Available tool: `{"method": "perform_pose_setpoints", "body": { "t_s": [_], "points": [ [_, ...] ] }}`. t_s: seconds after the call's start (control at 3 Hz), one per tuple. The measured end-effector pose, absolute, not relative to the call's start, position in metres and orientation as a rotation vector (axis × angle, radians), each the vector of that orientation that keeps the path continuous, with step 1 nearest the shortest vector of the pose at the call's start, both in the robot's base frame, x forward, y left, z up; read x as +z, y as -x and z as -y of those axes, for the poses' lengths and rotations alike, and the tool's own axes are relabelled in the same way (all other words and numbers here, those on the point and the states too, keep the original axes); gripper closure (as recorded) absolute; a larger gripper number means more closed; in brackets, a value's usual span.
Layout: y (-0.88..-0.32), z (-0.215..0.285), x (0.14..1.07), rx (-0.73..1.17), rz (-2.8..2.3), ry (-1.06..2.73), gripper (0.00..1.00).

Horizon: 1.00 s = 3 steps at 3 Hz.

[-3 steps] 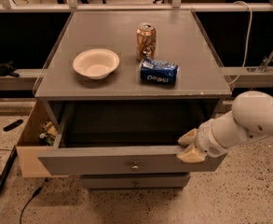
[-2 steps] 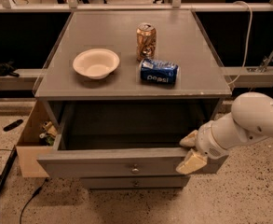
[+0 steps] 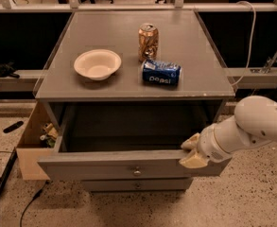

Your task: Open top drawer

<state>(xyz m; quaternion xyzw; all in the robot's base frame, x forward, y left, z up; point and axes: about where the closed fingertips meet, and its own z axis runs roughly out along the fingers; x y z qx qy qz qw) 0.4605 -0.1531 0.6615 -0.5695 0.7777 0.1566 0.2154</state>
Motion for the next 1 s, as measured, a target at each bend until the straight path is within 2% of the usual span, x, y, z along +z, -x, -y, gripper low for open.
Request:
{"method": "perform_pose_setpoints", "body": {
  "t_s": [0.33,0.67,1.0],
  "points": [
    [-0.452,0.15,0.656,0.45,-2.149,1.564,0.99],
    [-0.43,0.141,0.655,0.48,-2.121,1.53,1.0],
    [-0.43,0.142,0.658,0.482,-2.122,1.527,1.0]
  ]
}}
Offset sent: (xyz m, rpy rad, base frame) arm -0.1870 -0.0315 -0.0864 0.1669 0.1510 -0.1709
